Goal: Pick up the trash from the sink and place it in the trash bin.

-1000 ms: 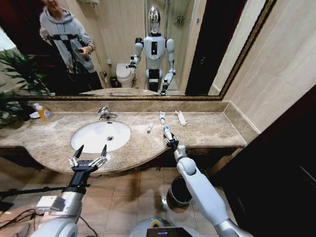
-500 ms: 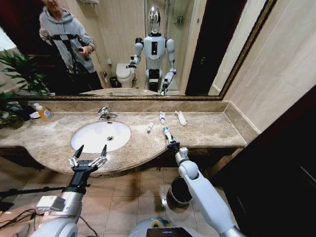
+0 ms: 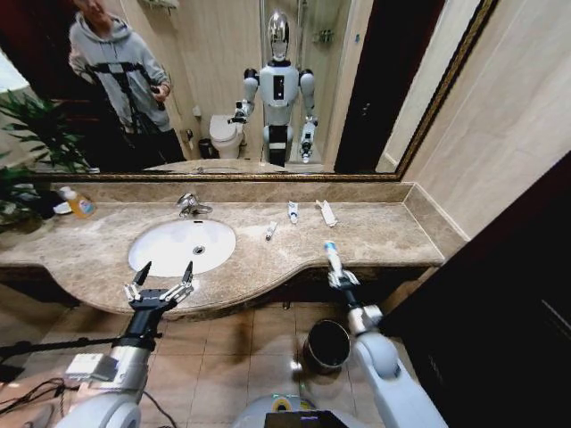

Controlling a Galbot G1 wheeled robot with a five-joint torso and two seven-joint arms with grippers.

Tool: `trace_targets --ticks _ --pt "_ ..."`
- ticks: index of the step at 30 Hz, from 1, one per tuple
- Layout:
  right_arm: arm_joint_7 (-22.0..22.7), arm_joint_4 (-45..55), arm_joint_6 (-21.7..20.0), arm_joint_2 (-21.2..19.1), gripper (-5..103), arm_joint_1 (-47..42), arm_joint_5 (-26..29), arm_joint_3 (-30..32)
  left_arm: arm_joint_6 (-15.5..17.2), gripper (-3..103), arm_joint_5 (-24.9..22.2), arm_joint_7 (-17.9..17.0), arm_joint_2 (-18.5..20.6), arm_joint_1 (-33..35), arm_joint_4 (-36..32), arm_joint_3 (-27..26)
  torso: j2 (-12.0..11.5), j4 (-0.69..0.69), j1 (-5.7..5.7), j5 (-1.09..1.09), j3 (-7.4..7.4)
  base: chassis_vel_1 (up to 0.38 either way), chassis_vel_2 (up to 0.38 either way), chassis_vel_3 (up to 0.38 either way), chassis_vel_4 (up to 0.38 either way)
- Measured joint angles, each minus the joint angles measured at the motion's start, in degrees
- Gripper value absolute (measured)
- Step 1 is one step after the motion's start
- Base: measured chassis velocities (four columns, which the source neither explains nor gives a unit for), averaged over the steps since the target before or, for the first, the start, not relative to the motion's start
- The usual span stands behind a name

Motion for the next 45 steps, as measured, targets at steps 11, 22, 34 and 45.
trace_targets --ticks 11,22,34,45 --pt "1.3 -20.3 7.0 1.4 26 -0.5 -0.4 -2.0 0.0 100 0.0 0.0 0.0 0.0 0.0 0.0 0.0 0.01 0.00 0.00 0.01 0.000 0.000 0.000 0.000" --pt "-1.4 -37.8 -0.5 2.7 26 6.3 -1.4 -4.4 0.0 100 0.0 0.0 0.0 0.0 0.0 0.0 0.0 0.01 0.01 0.00 0.01 0.000 0.000 0.000 0.000" --pt "-2.3 -48.3 0.0 4.1 23 13.4 -5.4 -3.9 0.0 100 0.0 0.0 0.0 0.0 0.0 0.0 0.0 0.01 0.01 0.00 0.01 0.000 0.000 0.000 0.000" --pt "-1.7 -48.8 0.2 3.5 65 13.9 -4.3 -3.5 0.0 100 0.0 0.0 0.0 0.0 0.0 0.0 0.0 0.01 0.01 0.00 0.01 0.000 0.000 0.000 0.000"
